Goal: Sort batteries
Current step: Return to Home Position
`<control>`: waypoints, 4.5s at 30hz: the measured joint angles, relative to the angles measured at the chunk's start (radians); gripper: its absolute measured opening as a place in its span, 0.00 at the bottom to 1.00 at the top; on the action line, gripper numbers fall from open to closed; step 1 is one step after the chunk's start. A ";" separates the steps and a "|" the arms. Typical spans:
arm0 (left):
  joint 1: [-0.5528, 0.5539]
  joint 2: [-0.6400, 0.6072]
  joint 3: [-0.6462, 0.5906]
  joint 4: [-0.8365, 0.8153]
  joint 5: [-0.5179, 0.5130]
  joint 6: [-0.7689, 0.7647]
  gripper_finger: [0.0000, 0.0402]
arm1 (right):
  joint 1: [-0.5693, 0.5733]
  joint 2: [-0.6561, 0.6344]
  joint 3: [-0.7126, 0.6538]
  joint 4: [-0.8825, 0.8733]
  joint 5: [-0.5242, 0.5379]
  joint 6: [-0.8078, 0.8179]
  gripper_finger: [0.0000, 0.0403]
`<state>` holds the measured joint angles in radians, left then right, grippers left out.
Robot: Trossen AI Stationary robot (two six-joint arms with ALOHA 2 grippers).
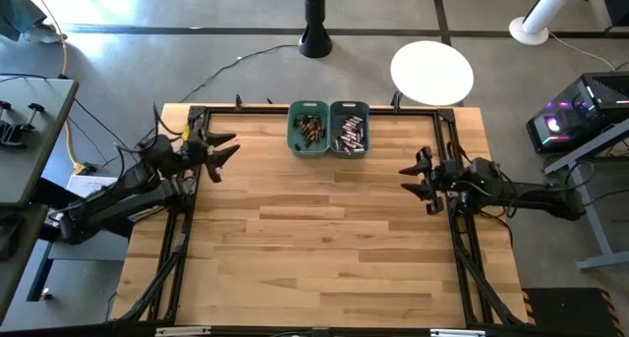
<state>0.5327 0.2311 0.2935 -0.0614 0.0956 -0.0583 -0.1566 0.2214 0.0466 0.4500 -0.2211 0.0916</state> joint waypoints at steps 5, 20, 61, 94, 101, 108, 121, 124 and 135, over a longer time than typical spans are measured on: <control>-0.027 -0.126 -0.048 -0.016 0.006 -0.048 0.43 | 0.002 -0.077 -0.037 0.000 0.038 0.029 0.39; -0.314 -0.228 -0.282 0.169 -0.124 0.013 0.20 | 0.017 -0.078 -0.037 -0.124 0.045 0.006 0.01; -0.445 -0.227 -0.280 0.073 -0.116 -0.044 0.01 | 0.090 -0.076 -0.035 -0.434 0.154 0.065 0.00; -0.594 -0.212 -0.282 0.080 -0.184 0.225 0.01 | 0.190 -0.216 -0.037 -0.427 0.169 -0.171 0.00; -0.594 -0.211 -0.281 0.080 -0.184 0.192 0.01 | 0.190 -0.214 -0.037 -0.428 0.169 -0.099 0.00; -0.594 -0.211 -0.281 0.080 -0.185 0.193 0.01 | 0.190 -0.214 -0.038 -0.428 0.169 -0.065 0.00; -0.594 -0.211 -0.281 0.080 -0.185 0.192 0.01 | 0.190 -0.214 -0.038 -0.428 0.169 -0.065 0.00; -0.594 -0.212 -0.281 0.079 -0.185 0.192 0.01 | 0.190 -0.214 -0.038 -0.428 0.169 -0.065 0.00; -0.594 -0.211 -0.281 0.079 -0.185 0.192 0.01 | 0.190 -0.214 -0.038 -0.428 0.169 -0.065 0.00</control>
<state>-0.0612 0.0196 0.0128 0.0177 -0.0898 0.1341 0.0334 0.0071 0.0086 0.0221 -0.0525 0.0261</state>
